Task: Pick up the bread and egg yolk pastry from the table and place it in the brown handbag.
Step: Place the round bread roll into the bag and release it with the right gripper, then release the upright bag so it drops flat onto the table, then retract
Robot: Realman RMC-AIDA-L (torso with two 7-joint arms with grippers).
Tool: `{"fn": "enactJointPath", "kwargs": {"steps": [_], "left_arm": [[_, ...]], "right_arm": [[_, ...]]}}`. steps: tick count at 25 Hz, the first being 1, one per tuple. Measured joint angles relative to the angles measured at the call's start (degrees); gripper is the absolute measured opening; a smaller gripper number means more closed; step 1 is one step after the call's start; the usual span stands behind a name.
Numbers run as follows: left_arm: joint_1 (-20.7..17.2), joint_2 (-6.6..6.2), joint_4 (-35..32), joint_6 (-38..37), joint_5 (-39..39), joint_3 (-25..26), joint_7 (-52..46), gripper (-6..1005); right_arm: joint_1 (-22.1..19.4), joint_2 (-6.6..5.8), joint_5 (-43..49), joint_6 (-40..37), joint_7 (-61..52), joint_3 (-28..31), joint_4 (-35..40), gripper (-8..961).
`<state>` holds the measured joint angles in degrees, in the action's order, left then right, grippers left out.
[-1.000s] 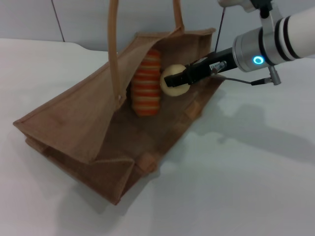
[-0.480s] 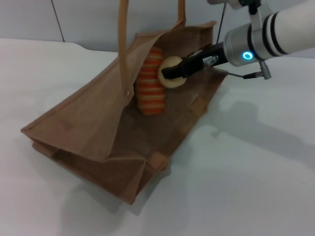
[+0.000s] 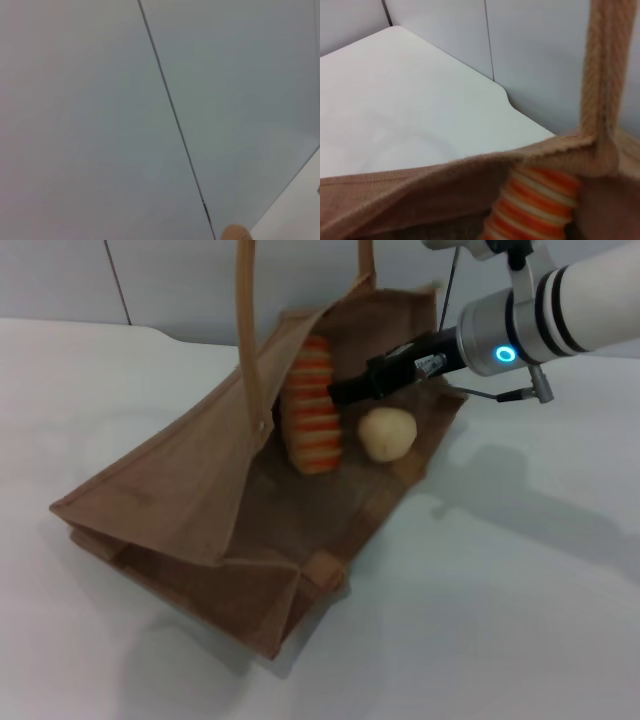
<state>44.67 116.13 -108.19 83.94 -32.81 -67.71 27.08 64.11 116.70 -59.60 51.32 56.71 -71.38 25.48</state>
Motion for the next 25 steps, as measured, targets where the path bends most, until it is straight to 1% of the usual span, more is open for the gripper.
{"fn": "enactJointPath", "kwargs": {"steps": [9,12,16,19,21,23,25], "left_arm": [[-0.43,-0.05,0.00,-0.04,0.36,0.54,0.05,142],[-2.01,-0.11,0.18,-0.74,0.90,1.71,0.37,142],[-5.18,-0.26,0.54,-2.92,1.13,2.76,0.56,143],[-7.31,-0.35,0.60,-4.65,0.77,3.01,0.98,143],[-7.78,-0.32,0.60,-5.20,0.54,3.26,1.23,143],[-7.87,-0.22,0.60,-5.34,0.44,3.48,1.36,144],[-7.87,-0.12,0.68,-5.44,0.18,3.62,1.72,144]], "right_arm": [[-0.09,-0.19,0.39,0.01,-0.55,-0.35,0.00,745],[-0.94,-0.49,1.30,0.10,-0.55,-0.47,-0.04,744],[-4.30,-1.59,2.11,0.11,-0.55,-0.31,0.65,741],[-7.57,-2.20,5.90,-0.29,-1.65,0.67,2.85,740],[-9.61,-2.52,10.38,-0.65,-4.25,1.94,5.00,740],[-11.23,-2.64,16.26,-0.75,-7.71,4.13,7.36,741],[-12.08,-2.44,21.09,-0.75,-9.62,6.62,8.77,741]]}}
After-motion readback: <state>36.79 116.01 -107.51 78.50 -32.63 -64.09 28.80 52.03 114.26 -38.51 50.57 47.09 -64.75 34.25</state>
